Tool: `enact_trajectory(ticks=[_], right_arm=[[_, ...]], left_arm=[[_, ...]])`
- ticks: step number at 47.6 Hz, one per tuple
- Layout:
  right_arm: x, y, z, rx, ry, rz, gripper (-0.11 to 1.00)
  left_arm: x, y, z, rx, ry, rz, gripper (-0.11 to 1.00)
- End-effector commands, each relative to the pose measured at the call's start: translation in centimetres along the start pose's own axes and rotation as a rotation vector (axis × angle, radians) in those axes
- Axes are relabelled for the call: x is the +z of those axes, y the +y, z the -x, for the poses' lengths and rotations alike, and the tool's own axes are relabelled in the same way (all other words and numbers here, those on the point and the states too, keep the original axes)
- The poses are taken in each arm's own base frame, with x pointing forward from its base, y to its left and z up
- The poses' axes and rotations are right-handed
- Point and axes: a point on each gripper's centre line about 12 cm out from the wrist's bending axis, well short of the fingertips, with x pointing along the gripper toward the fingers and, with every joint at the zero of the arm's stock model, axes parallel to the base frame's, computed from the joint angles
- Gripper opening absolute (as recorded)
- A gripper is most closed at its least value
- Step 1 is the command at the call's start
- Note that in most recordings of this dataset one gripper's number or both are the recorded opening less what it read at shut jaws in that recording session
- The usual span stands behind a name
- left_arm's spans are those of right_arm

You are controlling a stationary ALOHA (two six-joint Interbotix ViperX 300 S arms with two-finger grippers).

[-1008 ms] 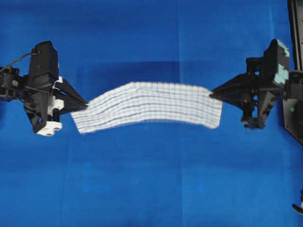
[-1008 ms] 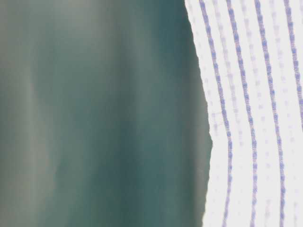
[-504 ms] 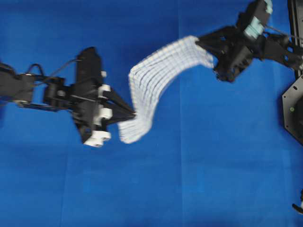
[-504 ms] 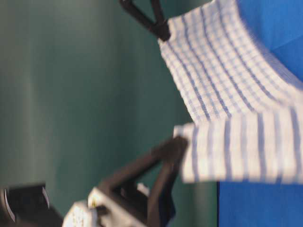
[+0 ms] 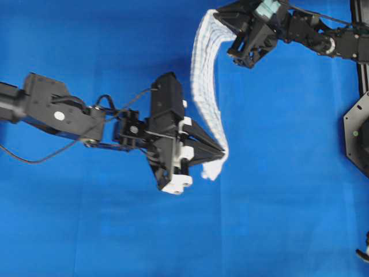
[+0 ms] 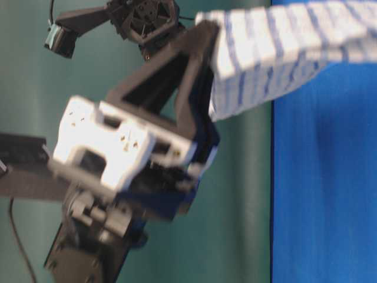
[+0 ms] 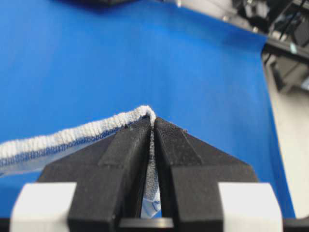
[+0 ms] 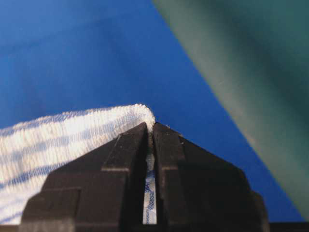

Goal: Fold the blue towel.
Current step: 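Swing the lifted towel vertical and lay it down lengthwise, releasing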

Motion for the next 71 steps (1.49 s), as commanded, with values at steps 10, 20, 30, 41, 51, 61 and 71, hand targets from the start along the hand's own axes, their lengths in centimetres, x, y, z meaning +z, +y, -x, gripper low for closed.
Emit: enact_trajectory(ticks=[10, 20, 30, 41, 51, 61, 71], right_arm=[[1.6, -0.6, -0.1, -0.02, -0.044, 0.003, -0.03], [1.5, -0.8, -0.2, -0.025, -0.042, 0.007, -0.03], [0.5, -1.2, -1.3, -0.039, -0.004, 0.009, -0.03], [-0.4, -0.9, -4.0, -0.039, 0.042, 0.028, -0.03], [-0.7, -0.1, -6.8, -0.01, 0.083, 0.045, -0.03], [-1.1, 0.5, -9.0, 0.017, 0.125, 0.046, -0.03], [-1.4, 1.1, -11.2, 0.037, 0.15, 0.044, -0.03]], left_arm=[[1.7, -0.7, -1.3, -0.043, -0.115, 0.001, 0.03], [0.3, -0.1, -1.8, -0.052, -0.149, 0.0, 0.03], [-2.6, 1.1, -2.4, -0.056, -0.187, 0.012, 0.03], [-3.8, 1.2, -1.9, -0.058, -0.191, 0.02, 0.03], [-5.2, 1.8, -1.1, -0.014, -0.163, 0.081, 0.03], [-7.9, 3.1, 1.4, 0.068, -0.117, 0.174, 0.04], [-9.3, 3.0, 3.3, 0.081, -0.088, 0.193, 0.07]])
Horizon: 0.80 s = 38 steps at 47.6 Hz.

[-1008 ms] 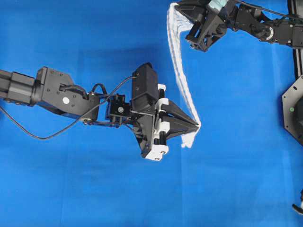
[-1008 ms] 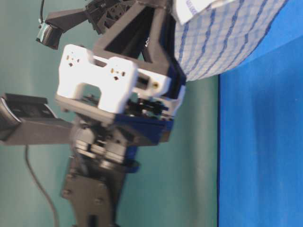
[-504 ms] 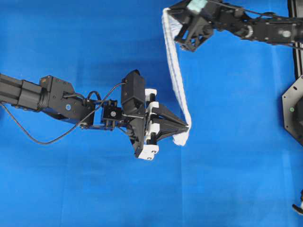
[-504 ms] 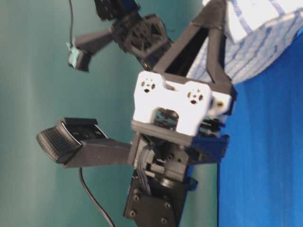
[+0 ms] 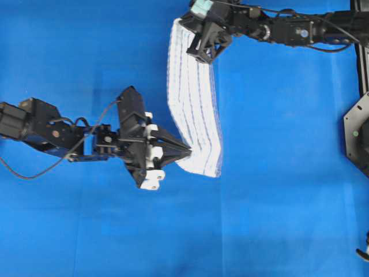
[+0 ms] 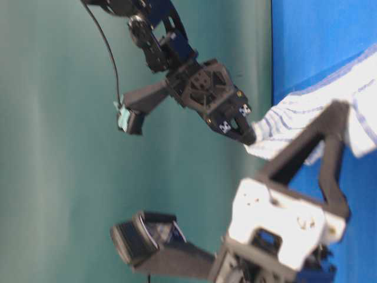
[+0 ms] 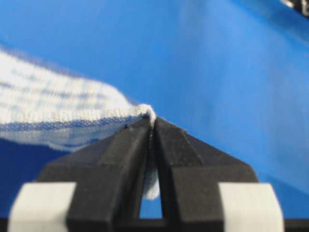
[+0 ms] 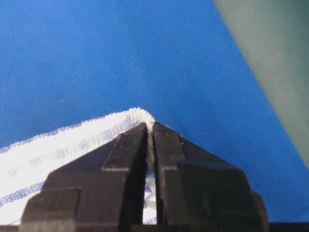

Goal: Fold the blue towel.
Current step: 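Swing the lifted towel vertical and lay it down lengthwise, releasing, then move both grippers to the top end of the towel strip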

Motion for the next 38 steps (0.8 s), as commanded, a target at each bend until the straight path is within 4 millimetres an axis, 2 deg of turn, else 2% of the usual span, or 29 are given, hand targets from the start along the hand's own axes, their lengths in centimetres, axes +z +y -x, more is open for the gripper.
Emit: enact_trajectory(ticks=[1, 14, 20, 25, 29, 35, 38], right_arm=[[1.8, 0.3, -0.2, 0.011, -0.036, -0.001, -0.03], [1.9, 1.0, -1.9, 0.043, -0.008, 0.001, -0.02], [1.9, 1.0, -1.9, 0.042, -0.011, -0.004, 0.08], [2.0, 1.0, -1.9, 0.04, -0.013, -0.009, 0.28], [1.9, 0.9, -1.8, 0.035, -0.016, -0.01, 0.53], [2.0, 0.6, -1.2, 0.019, -0.034, -0.004, 0.88], [2.2, 0.1, -0.6, 0.005, -0.047, -0.008, 0.97]], left_arm=[[1.1, -1.2, 1.0, -0.034, -0.035, 0.006, 0.08], [-0.4, -1.3, 2.3, -0.028, 0.028, 0.05, 0.22], [-1.4, -0.6, 3.1, 0.005, 0.093, 0.111, 0.42], [-1.9, -0.1, 4.4, 0.035, 0.158, 0.151, 0.69], [-2.0, 0.0, 5.5, 0.049, 0.198, 0.164, 0.86], [-1.5, -0.3, 7.4, 0.051, 0.241, 0.165, 0.87], [-0.7, -0.4, 8.5, 0.041, 0.231, 0.166, 0.87]])
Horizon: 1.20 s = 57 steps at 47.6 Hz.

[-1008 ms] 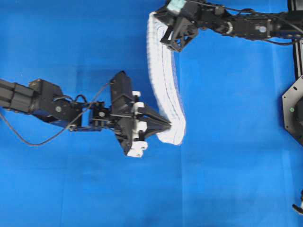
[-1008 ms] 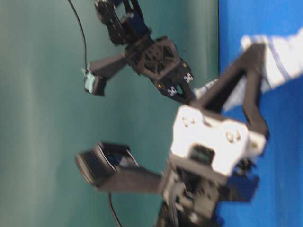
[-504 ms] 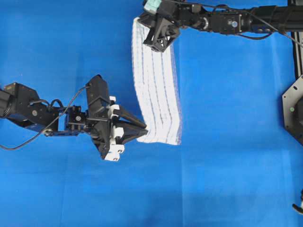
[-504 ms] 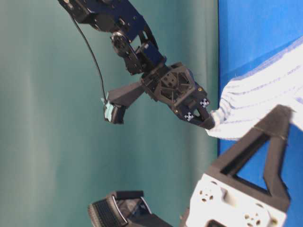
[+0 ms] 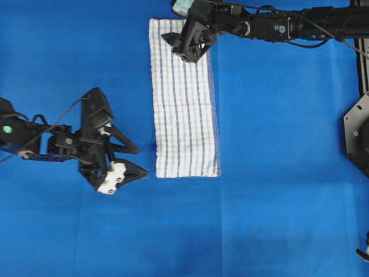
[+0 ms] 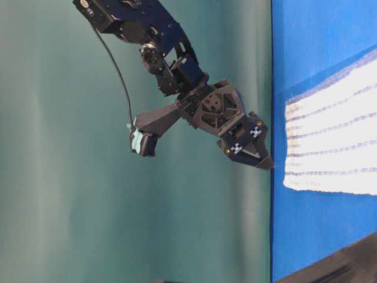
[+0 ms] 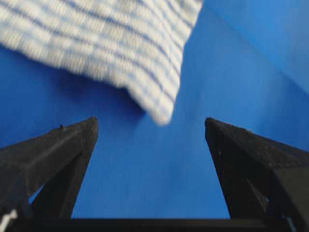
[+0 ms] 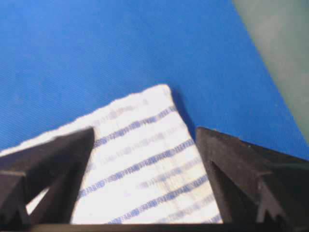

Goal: Fold the blue towel.
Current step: 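Move both grippers to the top end of the towel strip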

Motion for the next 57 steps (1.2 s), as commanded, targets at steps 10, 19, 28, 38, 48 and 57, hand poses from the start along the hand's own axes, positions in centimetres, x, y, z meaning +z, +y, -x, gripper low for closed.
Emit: enact_trajectory(ticks=[10, 19, 28, 38, 48, 57], right_arm=[[2.1, -1.9, 4.7, -0.057, -0.106, 0.003, 0.95], [1.2, -2.2, 7.7, -0.059, -0.112, 0.015, 0.95], [0.4, -2.3, 10.6, -0.056, -0.127, 0.008, 0.95], [-0.7, -1.5, 13.5, -0.032, -0.145, 0.02, 0.94], [-1.3, -1.1, 14.1, -0.017, -0.139, 0.024, 0.95], [-0.9, -1.1, 13.8, -0.025, -0.15, 0.029, 0.94]], left_arm=[[3.3, 0.2, 4.4, -0.042, -0.114, -0.012, 0.87], [6.9, 3.8, 4.9, 0.069, -0.213, -0.074, 0.87], [10.7, 5.4, 4.9, 0.151, -0.294, -0.215, 0.87], [12.8, 4.5, 4.4, 0.158, -0.331, -0.336, 0.87], [13.8, 4.7, 4.1, 0.177, -0.343, -0.366, 0.87], [14.9, 6.3, 4.5, 0.224, -0.361, -0.366, 0.87]])
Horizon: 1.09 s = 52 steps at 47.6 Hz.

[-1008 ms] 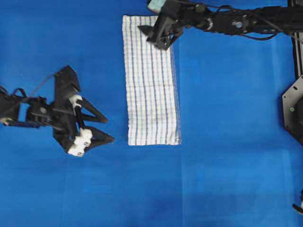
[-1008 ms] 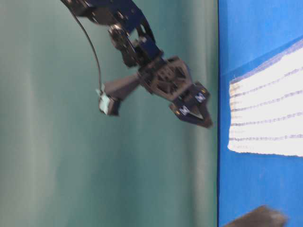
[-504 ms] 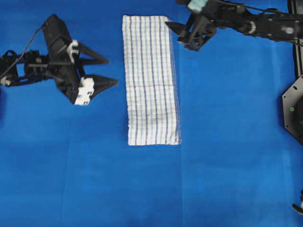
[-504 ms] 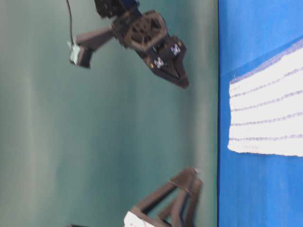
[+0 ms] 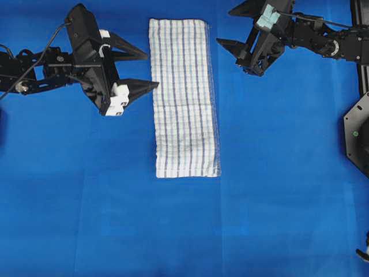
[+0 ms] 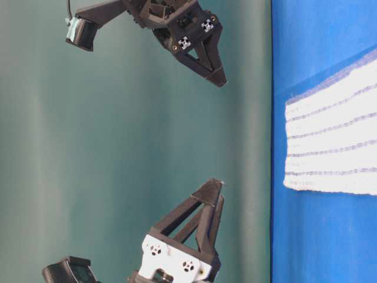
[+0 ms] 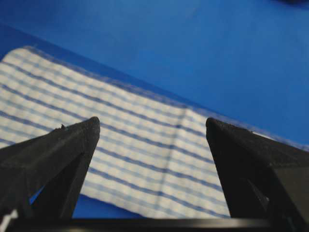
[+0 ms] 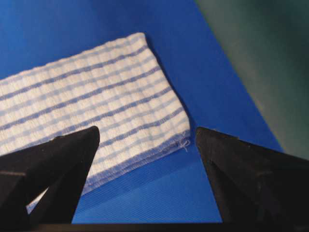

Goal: Fold the blue towel.
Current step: 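Move both grippers to the top end of the towel strip, then grasp the strip's top corners with both grippers and lift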

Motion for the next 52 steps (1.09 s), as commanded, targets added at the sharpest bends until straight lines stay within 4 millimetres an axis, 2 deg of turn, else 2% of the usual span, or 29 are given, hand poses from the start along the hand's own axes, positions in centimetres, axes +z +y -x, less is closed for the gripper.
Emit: enact_trajectory(ticks=[1, 11, 20, 30, 37, 44, 52], right_arm=[[1.3, 0.1, 0.0, -0.008, -0.042, 0.005, 0.94], [1.3, -0.7, -2.6, -0.053, -0.028, 0.009, 0.94], [-0.4, -1.8, -6.5, -0.086, 0.05, 0.002, 0.94], [-2.5, -3.1, -9.6, -0.133, 0.105, -0.003, 0.94], [-2.8, -3.2, -11.1, -0.141, 0.114, -0.001, 0.94], [-3.2, -3.7, -12.0, -0.154, 0.123, -0.005, 0.94], [-4.1, -3.9, -13.0, -0.157, 0.149, -0.007, 0.94]], left_arm=[[1.4, 1.1, -0.2, 0.029, -0.04, -0.001, 0.87], [1.8, 5.8, -1.6, 0.153, -0.028, -0.046, 0.87], [1.6, 9.4, -4.2, 0.238, 0.002, -0.047, 0.87], [0.2, 11.6, -6.8, 0.281, 0.04, -0.056, 0.87], [-2.1, 13.3, -8.5, 0.323, 0.051, -0.049, 0.87], [-3.9, 13.9, -9.7, 0.334, 0.07, -0.036, 0.87], [-4.6, 14.0, -10.0, 0.337, 0.084, -0.032, 0.87]])
